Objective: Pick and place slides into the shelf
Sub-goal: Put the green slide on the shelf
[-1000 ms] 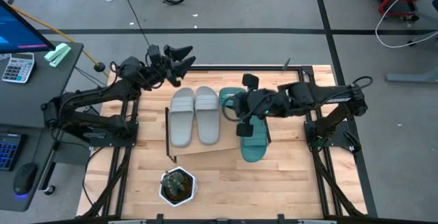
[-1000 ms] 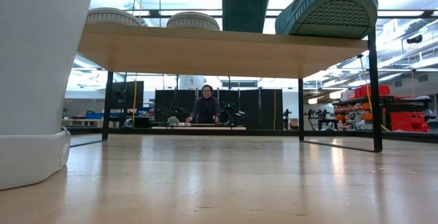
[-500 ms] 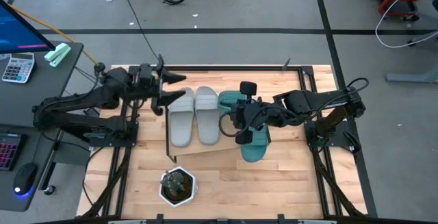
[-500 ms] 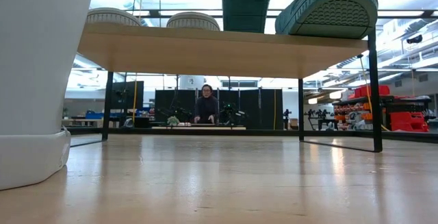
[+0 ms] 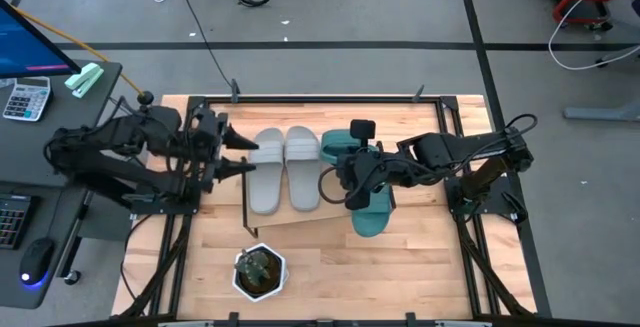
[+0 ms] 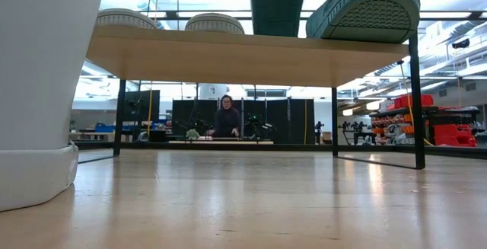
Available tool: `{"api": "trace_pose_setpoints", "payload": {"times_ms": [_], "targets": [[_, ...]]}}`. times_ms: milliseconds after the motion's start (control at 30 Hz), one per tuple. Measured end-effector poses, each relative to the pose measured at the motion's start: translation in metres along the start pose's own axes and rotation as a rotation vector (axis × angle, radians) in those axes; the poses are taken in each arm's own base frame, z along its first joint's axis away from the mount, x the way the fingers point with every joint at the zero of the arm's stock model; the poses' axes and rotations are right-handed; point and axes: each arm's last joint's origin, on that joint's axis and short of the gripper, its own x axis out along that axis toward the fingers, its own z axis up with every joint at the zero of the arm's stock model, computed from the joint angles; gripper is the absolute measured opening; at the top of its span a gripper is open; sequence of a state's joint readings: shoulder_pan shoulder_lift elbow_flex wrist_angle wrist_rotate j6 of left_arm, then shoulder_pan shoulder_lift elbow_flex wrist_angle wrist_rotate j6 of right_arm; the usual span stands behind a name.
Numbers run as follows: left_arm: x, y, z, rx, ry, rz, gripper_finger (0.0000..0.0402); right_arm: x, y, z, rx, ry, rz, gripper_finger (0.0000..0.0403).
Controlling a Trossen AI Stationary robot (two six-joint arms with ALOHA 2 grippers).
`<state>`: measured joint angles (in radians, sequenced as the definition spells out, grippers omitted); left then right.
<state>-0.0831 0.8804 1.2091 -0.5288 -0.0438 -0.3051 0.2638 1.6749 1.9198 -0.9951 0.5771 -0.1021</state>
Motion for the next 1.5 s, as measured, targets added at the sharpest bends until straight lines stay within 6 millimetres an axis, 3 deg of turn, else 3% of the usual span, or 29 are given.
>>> {"api": "trace_pose_setpoints", "payload": {"times_ms": [200, 400, 667, 1500], "targets": [[0.006, -0.014, 0.001, -0.026, 0.089, -0.057, 0.0252, 0.013, 0.007, 0.000, 0.045, 0.028, 0.004, 0.0035], [0.012, -0.022, -0.019, 0.010, 0.279, -0.061, 0.0252, 0.035, 0.025, -0.002, 0.027, 0.082, 0.039, 0.0035], [0.012, -0.021, -0.030, 0.067, 0.384, 0.000, 0.0251, 0.052, 0.040, -0.004, -0.001, 0.121, 0.051, 0.0035], [0.011, -0.015, -0.033, 0.113, 0.395, 0.095, 0.0247, 0.026, 0.063, -0.001, 0.051, 0.081, 0.149, 0.0035]]}}
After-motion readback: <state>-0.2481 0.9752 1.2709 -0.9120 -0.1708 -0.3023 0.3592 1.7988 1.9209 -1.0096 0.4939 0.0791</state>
